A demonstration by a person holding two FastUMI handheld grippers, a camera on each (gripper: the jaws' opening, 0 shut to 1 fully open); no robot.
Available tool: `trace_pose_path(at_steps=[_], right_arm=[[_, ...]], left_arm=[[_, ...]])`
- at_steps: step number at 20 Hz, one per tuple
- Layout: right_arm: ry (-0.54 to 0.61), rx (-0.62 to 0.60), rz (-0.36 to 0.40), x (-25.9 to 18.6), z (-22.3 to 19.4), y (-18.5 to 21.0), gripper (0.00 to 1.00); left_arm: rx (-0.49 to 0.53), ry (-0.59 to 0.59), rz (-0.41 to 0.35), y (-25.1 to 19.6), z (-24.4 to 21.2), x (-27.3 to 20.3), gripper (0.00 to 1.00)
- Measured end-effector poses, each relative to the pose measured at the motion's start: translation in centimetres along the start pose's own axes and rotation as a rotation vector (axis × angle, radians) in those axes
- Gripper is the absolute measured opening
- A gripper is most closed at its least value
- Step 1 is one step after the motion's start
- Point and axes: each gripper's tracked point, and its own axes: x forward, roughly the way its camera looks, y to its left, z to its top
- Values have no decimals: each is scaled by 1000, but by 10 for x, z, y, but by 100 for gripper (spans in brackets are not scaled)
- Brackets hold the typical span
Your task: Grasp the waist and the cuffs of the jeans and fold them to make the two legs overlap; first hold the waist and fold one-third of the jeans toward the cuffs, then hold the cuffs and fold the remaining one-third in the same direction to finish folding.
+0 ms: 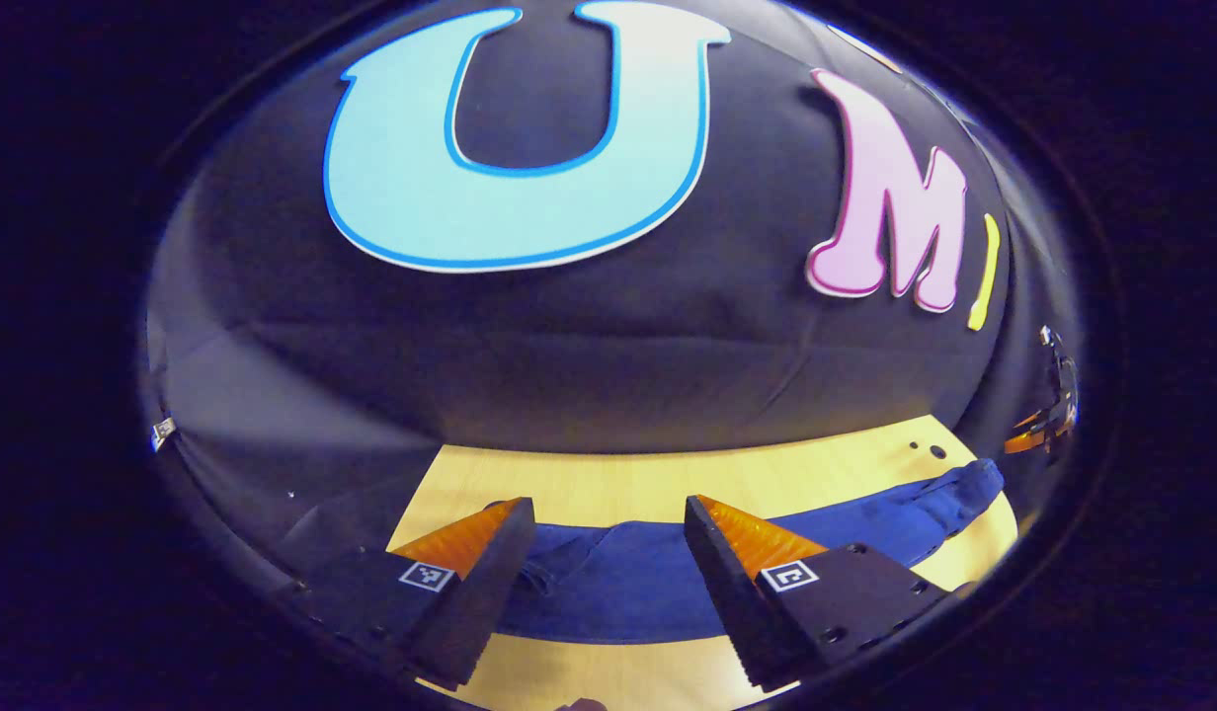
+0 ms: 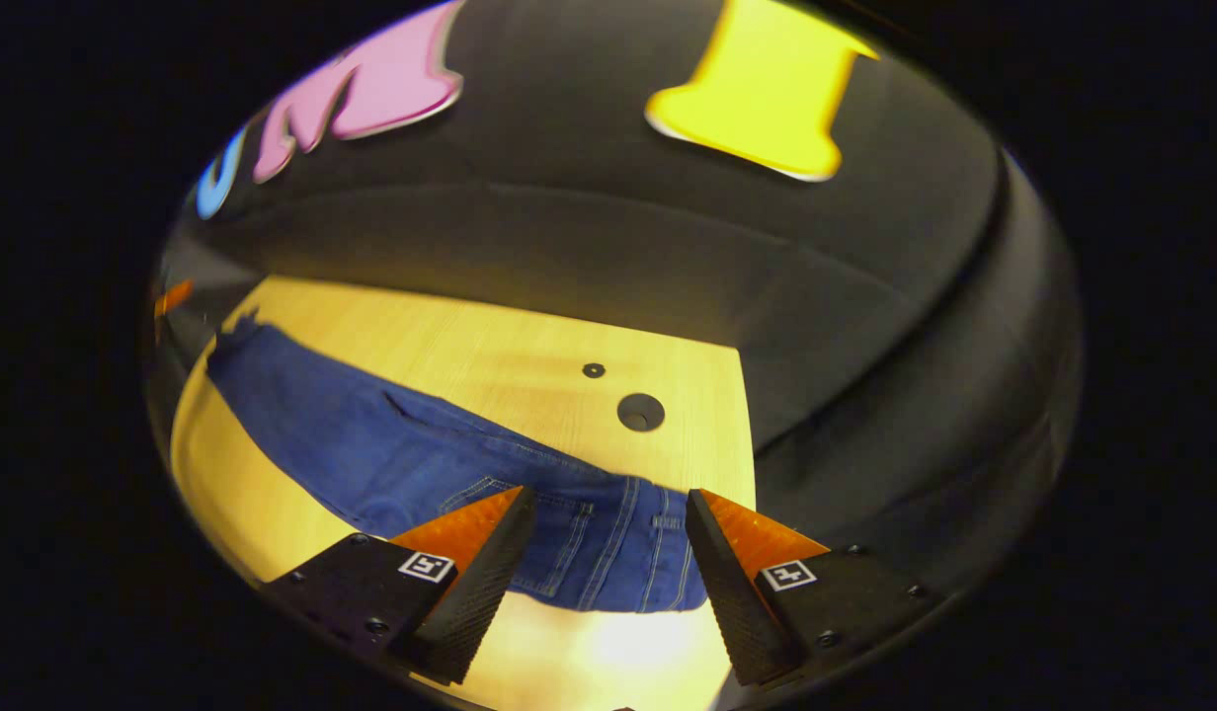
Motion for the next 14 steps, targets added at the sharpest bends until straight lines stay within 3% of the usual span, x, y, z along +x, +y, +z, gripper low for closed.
trace_pose_path(at_steps=[4, 7, 9, 12, 13, 14], right_arm=[[118, 451, -99, 6, -64, -41, 99], [196, 667, -170, 33, -107, -56, 99], [219, 801, -150, 41, -117, -55, 98], [260, 886, -155, 46, -127, -60, 99], [195, 899, -162, 49, -113, -66, 99], [178, 895, -146, 53, -107, -68, 91]], left_arm=[[76, -71, -60, -9, -9, -22, 95], [66, -88, -103, -27, -2, -41, 95], [87, -90, -103, -32, -2, -44, 96], [123, -74, -88, -33, -4, -48, 95], [132, -68, -79, -31, -3, -48, 95], [133, -66, -65, -30, -5, -50, 95]])
